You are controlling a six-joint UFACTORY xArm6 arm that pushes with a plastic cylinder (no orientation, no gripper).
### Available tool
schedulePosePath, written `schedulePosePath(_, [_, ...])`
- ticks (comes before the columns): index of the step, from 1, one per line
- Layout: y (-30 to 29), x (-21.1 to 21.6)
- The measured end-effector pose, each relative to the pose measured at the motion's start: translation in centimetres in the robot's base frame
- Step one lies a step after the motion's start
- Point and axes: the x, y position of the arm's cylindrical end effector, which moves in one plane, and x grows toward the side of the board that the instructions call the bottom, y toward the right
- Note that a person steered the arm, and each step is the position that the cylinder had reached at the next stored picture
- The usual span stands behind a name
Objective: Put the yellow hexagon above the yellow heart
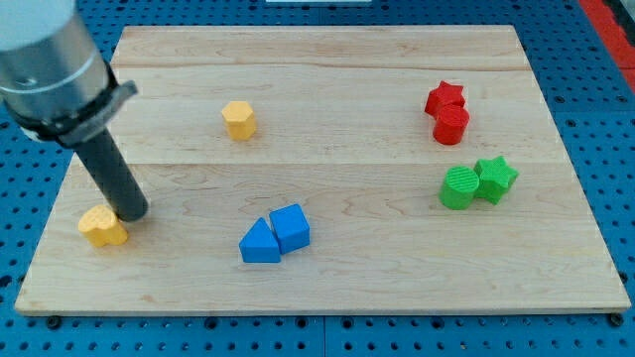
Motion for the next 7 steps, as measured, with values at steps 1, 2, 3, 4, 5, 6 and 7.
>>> schedulePosePath(1, [3.8,-2.8])
schedulePosePath(2, [9.5,-4.9])
schedulePosePath(3, [13.1,-9.9])
schedulePosePath(4, [13.5,-14.6])
schedulePosePath(5, [8.5,-15.2])
schedulePosePath(6, [3.0,-13.1])
schedulePosePath(7, [-1.9,-10.4])
